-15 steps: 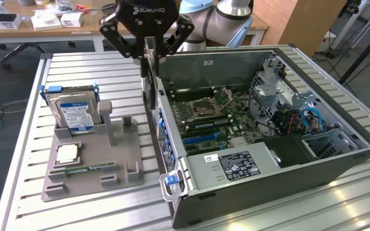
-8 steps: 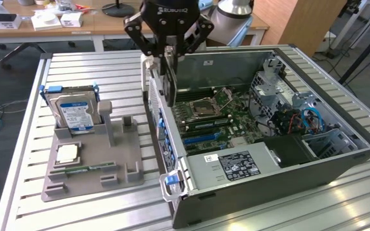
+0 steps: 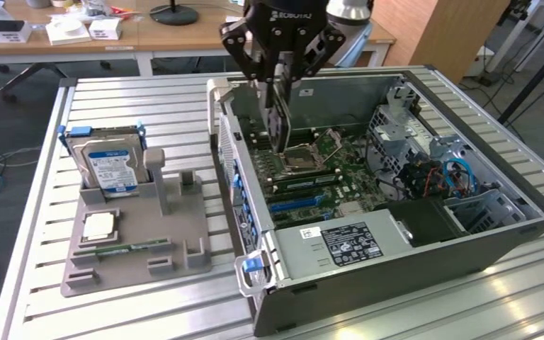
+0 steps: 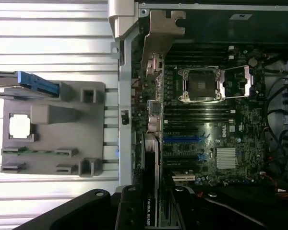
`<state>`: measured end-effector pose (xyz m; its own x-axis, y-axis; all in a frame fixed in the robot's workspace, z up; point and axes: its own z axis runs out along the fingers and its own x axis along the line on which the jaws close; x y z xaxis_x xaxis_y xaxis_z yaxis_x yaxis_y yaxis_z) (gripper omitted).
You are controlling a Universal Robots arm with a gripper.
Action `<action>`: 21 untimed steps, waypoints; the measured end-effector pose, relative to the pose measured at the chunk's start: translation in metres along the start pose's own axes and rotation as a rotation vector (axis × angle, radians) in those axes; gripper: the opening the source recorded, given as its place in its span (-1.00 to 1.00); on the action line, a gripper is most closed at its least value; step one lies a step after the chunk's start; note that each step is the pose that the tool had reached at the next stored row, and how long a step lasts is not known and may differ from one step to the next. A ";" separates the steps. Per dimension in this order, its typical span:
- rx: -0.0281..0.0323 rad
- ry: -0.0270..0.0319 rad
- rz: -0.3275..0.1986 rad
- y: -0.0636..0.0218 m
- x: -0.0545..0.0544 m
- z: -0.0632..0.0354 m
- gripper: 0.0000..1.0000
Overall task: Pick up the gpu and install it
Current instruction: 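Pick up the gpu and move the gpu toward the slot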
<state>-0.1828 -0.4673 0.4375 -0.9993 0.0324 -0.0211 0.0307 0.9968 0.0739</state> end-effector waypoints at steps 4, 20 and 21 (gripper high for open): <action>-0.0041 0.0001 0.000 0.0006 -0.018 0.0005 -0.47; -0.0089 0.0004 0.000 0.0028 -0.089 0.0021 -0.47; -0.0089 0.0003 0.000 0.0029 -0.093 0.0022 -0.47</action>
<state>-0.0901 -0.4673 0.4375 -0.9992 0.0327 -0.0208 0.0309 0.9961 0.0828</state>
